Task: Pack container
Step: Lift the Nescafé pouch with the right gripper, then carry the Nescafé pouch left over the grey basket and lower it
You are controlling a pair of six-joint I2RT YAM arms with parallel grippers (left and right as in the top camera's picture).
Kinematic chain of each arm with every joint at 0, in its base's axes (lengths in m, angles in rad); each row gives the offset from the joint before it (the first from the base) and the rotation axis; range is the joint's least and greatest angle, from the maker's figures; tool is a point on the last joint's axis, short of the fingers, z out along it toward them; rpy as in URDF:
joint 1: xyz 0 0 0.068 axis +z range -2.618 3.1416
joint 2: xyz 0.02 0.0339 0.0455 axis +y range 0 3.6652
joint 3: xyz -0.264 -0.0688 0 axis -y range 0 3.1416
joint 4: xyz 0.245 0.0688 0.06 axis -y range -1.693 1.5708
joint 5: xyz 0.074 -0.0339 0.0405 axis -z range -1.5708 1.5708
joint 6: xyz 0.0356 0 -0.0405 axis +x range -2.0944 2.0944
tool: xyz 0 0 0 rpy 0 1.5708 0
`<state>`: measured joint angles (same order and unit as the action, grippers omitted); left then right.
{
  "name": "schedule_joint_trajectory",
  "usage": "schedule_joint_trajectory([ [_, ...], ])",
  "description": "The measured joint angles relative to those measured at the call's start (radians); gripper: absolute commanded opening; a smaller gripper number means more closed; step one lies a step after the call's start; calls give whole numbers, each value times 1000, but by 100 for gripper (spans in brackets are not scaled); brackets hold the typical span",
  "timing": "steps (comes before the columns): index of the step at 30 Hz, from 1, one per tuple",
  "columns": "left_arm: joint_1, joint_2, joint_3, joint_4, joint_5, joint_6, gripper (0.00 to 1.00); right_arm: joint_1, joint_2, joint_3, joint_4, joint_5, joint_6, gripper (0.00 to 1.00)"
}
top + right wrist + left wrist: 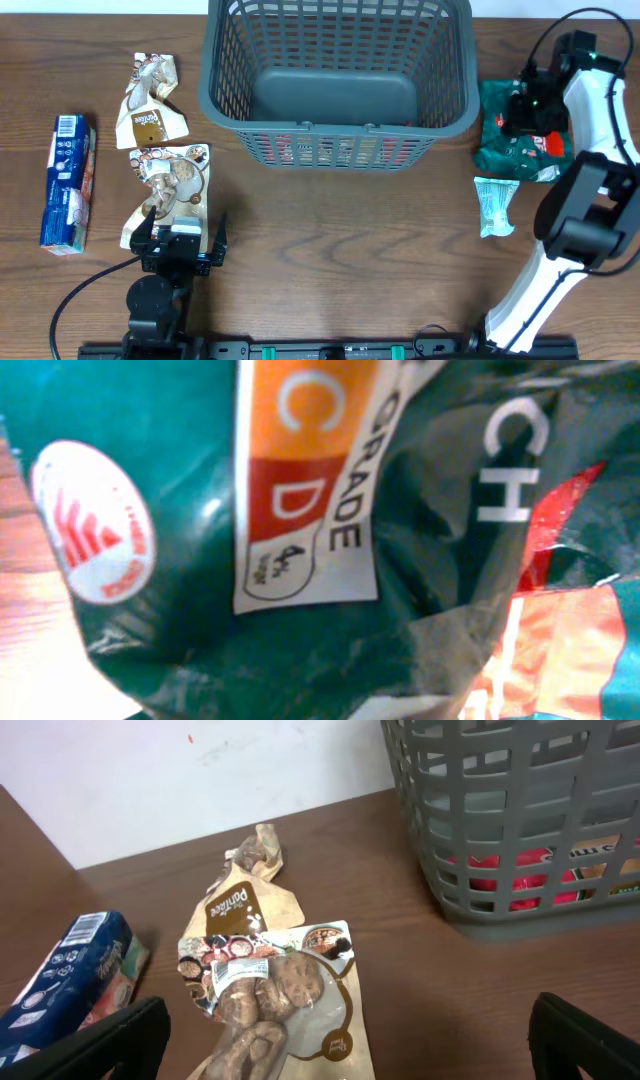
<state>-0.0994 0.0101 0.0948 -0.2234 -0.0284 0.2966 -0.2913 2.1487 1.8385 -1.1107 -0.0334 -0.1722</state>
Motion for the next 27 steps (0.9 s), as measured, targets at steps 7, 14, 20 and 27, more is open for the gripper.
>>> schedule_joint_trajectory([
  [7, 0, 0, 0, 0, 0, 0, 99, 0, -123, -1, -3, 14, 5, 2],
  [14, 0, 0, 0, 0, 0, 0, 99, 0, -261, -2, -8, 25, 26, 2],
  [20, 0, 0, 0, 0, 0, 0, 99, 3, -439, -4, 5, 27, 37, 2],
  [27, 0, 0, 0, 0, 0, 0, 99, 69, -686, 11, 31, 34, 38, 2],
])
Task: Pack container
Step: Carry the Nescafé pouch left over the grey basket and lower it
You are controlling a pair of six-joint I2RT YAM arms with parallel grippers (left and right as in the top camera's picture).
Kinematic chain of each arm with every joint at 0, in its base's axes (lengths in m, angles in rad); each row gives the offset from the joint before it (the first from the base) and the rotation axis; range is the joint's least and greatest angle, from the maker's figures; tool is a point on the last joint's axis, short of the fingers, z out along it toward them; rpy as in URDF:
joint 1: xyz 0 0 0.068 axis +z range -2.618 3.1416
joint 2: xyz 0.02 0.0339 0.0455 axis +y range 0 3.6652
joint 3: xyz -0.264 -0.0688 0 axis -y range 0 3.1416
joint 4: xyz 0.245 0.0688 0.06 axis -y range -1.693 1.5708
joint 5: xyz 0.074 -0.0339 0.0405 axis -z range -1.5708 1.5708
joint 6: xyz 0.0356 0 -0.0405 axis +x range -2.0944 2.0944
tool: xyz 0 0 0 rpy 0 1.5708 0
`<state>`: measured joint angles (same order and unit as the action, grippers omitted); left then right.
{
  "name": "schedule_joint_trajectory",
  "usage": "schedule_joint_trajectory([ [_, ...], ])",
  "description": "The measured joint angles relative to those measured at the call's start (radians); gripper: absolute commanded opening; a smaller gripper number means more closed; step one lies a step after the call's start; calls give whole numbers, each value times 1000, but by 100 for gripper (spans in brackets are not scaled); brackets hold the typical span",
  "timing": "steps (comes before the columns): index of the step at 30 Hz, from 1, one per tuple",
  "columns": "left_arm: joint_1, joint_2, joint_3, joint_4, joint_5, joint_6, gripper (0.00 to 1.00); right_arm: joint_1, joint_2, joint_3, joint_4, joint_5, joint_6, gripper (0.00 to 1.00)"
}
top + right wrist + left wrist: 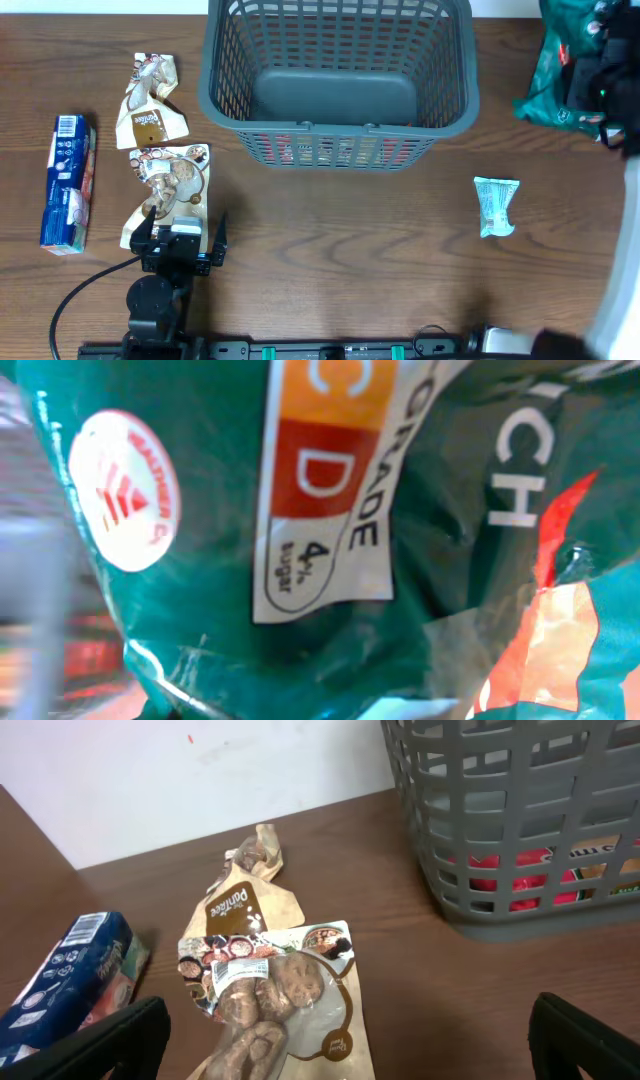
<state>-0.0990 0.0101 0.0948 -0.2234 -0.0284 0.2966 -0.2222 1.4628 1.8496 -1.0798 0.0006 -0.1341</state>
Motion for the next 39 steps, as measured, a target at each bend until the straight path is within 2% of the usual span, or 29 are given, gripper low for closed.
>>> schedule_joint_trajectory([
  [5, 0, 0, 0, 0, 0, 0, 99, 97, -105, 84, 20, -6, 0, 2],
  [12, 0, 0, 0, 0, 0, 0, 99, 250, -134, 154, 34, -46, -11, 1],
  [22, 0, 0, 0, 0, 0, 0, 99, 519, 5, 154, 35, -68, -86, 2],
  [27, 0, 0, 0, 0, 0, 0, 99, 635, 97, 153, 36, -18, -118, 1],
  [39, 0, 0, 0, 0, 0, 0, 99, 653, 240, 153, 53, 62, -64, 2],
])
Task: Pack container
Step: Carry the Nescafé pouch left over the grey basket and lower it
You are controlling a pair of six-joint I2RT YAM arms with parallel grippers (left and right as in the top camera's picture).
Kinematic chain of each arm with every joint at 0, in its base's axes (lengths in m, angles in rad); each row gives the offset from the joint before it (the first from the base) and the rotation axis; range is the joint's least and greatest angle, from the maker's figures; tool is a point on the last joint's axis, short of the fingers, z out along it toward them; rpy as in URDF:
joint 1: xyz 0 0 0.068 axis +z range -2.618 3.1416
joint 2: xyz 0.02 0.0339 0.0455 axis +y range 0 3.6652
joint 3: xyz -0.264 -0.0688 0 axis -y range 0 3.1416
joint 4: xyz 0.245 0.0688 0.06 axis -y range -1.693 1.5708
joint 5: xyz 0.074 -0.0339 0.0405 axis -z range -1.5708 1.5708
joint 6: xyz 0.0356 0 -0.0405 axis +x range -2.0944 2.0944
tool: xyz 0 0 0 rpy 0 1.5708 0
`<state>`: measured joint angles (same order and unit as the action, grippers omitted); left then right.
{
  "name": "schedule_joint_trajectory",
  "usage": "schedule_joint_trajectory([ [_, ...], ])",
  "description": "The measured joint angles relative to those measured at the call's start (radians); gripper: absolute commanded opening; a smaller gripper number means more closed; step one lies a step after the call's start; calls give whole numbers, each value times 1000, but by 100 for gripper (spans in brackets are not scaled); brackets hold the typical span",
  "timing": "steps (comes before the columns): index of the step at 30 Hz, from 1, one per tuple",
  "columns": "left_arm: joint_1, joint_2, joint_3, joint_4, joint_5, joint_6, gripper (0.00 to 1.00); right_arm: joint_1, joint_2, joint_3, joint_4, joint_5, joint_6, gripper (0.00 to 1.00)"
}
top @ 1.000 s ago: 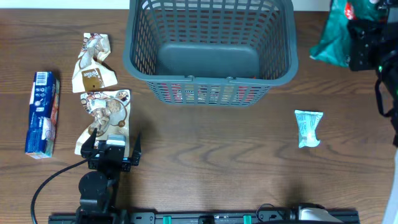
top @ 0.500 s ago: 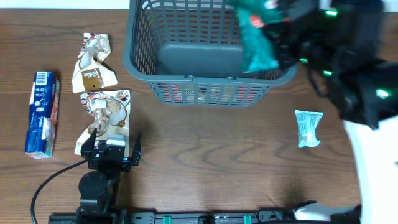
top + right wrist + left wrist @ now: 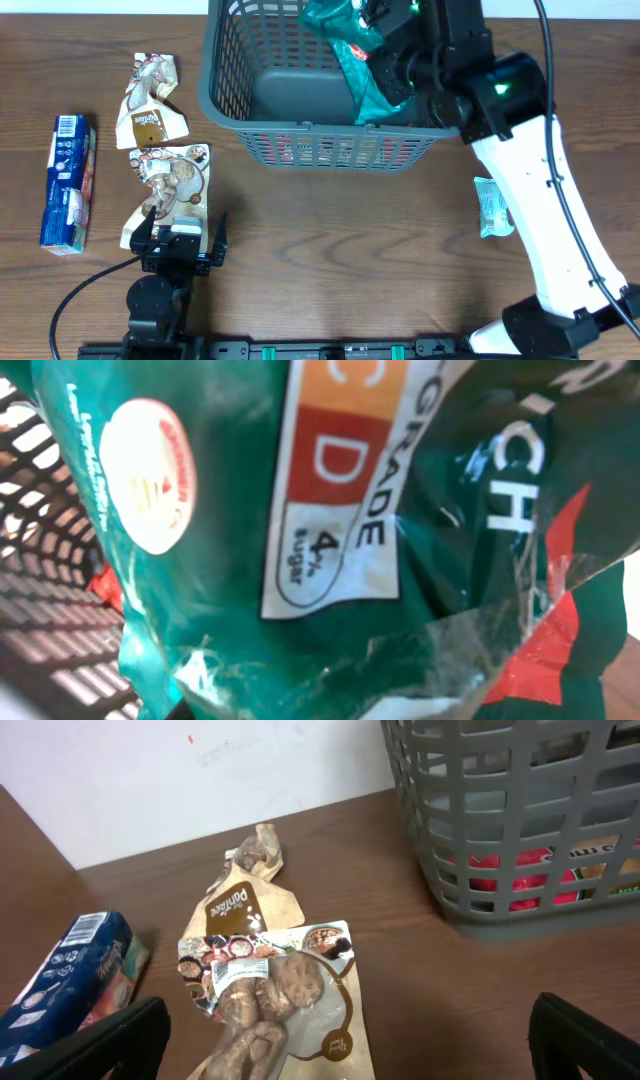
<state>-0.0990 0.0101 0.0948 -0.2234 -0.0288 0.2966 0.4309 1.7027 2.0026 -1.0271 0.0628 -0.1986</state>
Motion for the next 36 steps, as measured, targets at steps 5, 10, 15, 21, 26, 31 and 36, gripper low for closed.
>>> schedule_joint_trajectory([
  [5, 0, 0, 0, 0, 0, 0, 99, -32, 12, 0, 10, 24, 60, 1],
  [10, 0, 0, 0, 0, 0, 0, 99, -68, 18, 0, 9, 52, 129, 1],
  [15, 0, 0, 0, 0, 0, 0, 99, -82, 52, 0, -17, 44, 163, 1],
  [21, 0, 0, 0, 0, 0, 0, 99, -83, 114, 0, -50, 36, 173, 1],
  [26, 0, 0, 0, 0, 0, 0, 99, -84, 126, 0, -47, 35, 181, 1],
  [31, 0, 0, 0, 0, 0, 0, 99, -85, 129, 0, -47, 35, 188, 1],
  [36, 0, 0, 0, 0, 0, 0, 99, -89, 134, 0, -34, 24, 191, 99],
])
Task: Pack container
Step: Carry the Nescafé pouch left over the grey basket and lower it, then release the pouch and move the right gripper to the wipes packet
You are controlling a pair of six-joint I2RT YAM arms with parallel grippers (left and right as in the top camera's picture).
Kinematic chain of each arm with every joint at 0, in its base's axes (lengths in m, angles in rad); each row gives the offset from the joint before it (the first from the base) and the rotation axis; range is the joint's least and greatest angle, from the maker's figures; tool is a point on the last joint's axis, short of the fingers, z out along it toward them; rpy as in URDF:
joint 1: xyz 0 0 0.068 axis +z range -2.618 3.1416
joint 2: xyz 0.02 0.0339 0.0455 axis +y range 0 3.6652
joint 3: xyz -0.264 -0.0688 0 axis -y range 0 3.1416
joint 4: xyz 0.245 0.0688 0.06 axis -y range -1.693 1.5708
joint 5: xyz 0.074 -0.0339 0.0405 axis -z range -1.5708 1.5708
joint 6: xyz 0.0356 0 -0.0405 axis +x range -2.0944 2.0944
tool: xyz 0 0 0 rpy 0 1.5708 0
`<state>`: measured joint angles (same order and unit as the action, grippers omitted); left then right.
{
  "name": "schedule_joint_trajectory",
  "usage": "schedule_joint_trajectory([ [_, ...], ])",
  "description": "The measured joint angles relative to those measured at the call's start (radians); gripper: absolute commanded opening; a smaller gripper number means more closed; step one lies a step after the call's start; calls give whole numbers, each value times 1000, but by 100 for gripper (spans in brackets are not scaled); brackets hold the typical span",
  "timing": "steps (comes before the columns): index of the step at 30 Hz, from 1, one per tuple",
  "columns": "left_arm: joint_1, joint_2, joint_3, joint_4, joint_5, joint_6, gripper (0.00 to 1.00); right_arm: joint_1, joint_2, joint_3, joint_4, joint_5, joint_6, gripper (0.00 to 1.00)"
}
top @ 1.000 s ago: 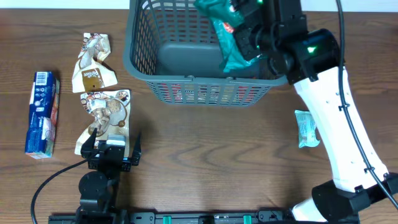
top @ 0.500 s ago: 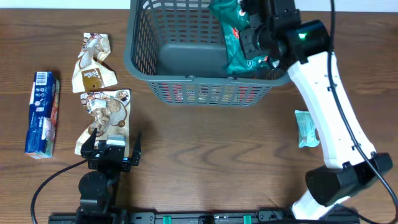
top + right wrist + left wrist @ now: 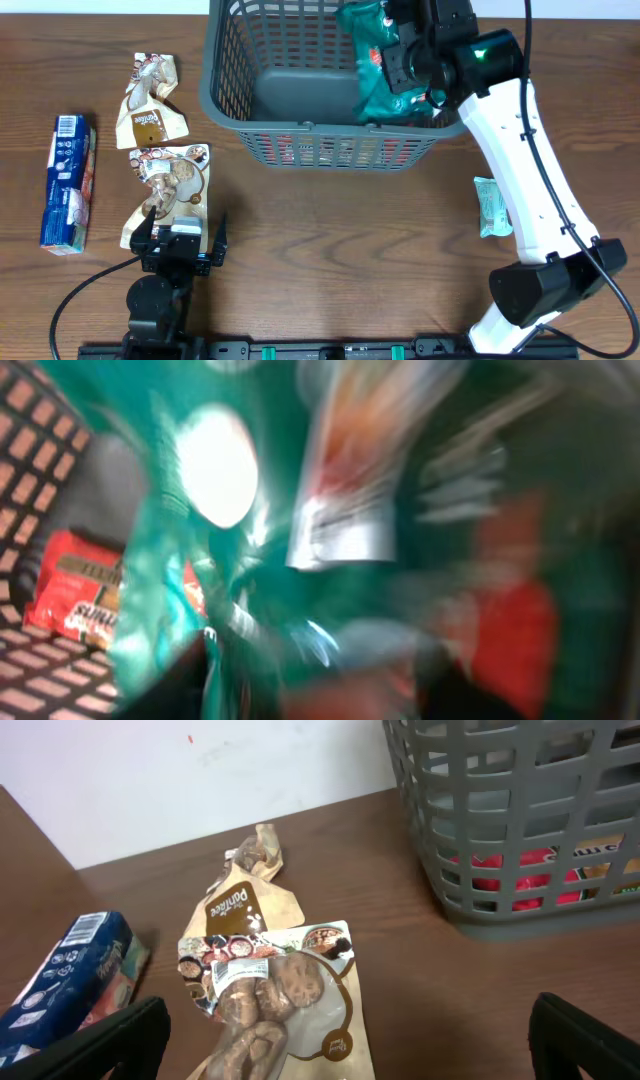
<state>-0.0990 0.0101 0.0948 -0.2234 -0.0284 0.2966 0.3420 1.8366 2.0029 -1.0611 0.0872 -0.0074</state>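
The grey mesh basket (image 3: 340,128) stands at the back middle of the table. A green snack bag (image 3: 372,62) hangs or leans inside its right half, with my right gripper (image 3: 412,62) just beside it, above the basket's right side. In the right wrist view the green bag (image 3: 330,530) is a blur, with my dark fingers spread wide at the bottom corners, so the gripper reads as open. A red packet (image 3: 75,585) lies on the basket floor. My left gripper (image 3: 345,1040) rests open near the front left edge.
A small pale teal packet (image 3: 495,205) lies on the table right of the basket. On the left are two brown snack pouches (image 3: 170,190) (image 3: 150,100) and a blue box (image 3: 68,180). The right arm reaches over the table's right side.
The green bag sits lower and further right in the basket. The right wrist view, filled by a sharp close-up of the bag before, now shows it blurred and further off. The left arm is unmoved.
My right gripper was down on the green bag lying right of the basket. Then it held the bag up near the back right corner. Later the bag hung over the basket's middle, and now it is in the basket's right half.
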Motion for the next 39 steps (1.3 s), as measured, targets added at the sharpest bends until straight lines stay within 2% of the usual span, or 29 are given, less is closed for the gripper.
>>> schedule_joint_trajectory([
  [13, 0, 0, 0, 0, 0, 0, 98, -21, -2, 9, 1, 13, -1, 99],
  [17, 0, 0, 0, 0, 0, 0, 99, -48, -4, 57, -51, 39, 20, 99],
  [24, 0, 0, 0, 0, 0, 0, 99, -266, -29, 297, -272, 64, 59, 99],
  [28, 0, 0, 0, 0, 0, 0, 99, -410, -61, 357, -363, 72, 61, 99],
  [33, 0, 0, 0, 0, 0, 0, 99, -531, -72, 349, -477, 66, 60, 99],
  [39, 0, 0, 0, 0, 0, 0, 99, -604, -71, 222, -534, 16, 60, 99],
])
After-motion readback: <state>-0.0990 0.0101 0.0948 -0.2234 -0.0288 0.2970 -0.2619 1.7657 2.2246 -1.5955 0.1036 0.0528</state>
